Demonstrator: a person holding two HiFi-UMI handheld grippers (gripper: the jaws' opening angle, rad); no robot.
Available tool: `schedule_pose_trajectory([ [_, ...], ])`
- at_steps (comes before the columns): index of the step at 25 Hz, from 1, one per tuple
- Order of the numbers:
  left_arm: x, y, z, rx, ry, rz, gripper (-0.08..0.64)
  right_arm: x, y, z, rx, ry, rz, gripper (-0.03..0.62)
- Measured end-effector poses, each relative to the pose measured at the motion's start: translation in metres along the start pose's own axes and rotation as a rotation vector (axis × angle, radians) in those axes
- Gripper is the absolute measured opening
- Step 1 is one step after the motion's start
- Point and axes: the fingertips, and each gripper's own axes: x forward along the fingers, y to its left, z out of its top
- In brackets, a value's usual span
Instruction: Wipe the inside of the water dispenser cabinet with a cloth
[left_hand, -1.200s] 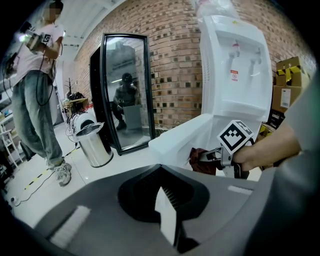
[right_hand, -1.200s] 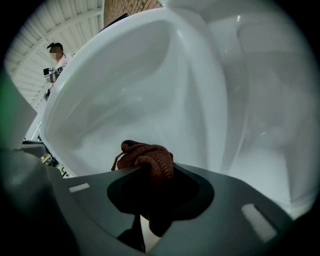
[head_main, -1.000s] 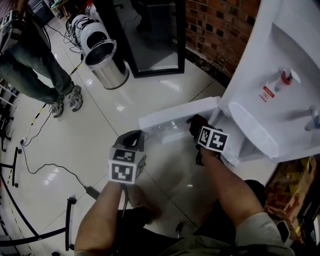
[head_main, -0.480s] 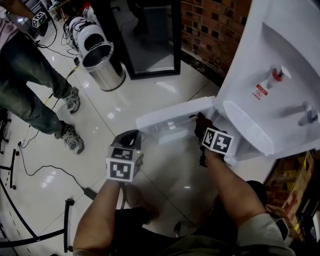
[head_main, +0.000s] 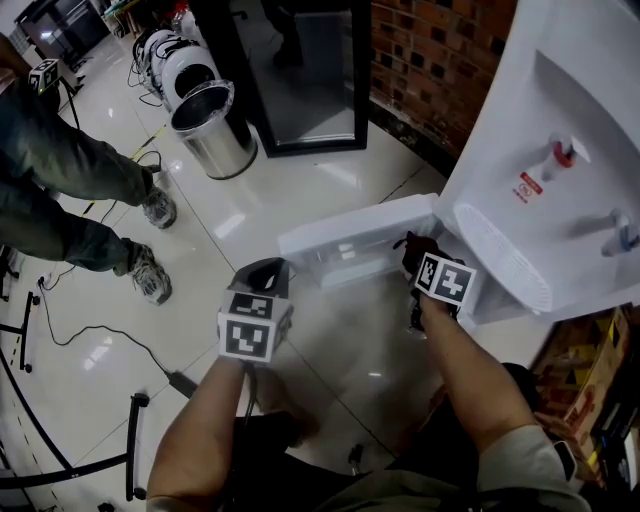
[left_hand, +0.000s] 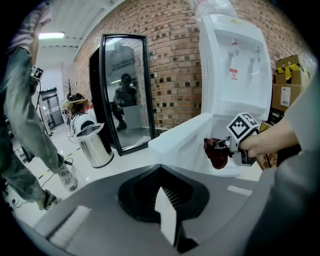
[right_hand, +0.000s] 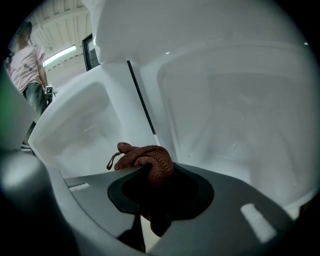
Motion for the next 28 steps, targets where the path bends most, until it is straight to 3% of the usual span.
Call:
schedule_pose_trajectory([
  [9,0.001,0.0,0.0,0.0,0.001,0.001,0.0,-0.007,0.009,-0.005,-0.021,0.021,0.034,0.107],
  [15,0.0,0.001,0.0,0.003,0.003,0.006,0.0,-0.024,0.054,-0.02,-0.073,0.047,0.153,0.109],
  [21,-0.001,-0.001,0.0,0.006,0.002,0.003,0.0,-0.034,0.096,-0.042,-0.194,0.083,0.249,0.109],
  [28,-0.002,-0.002,-0.001,0.006,0.003,-0.001,0.0,-0.046,0.172,-0.081,-0.324,0.147,0.444,0.11],
])
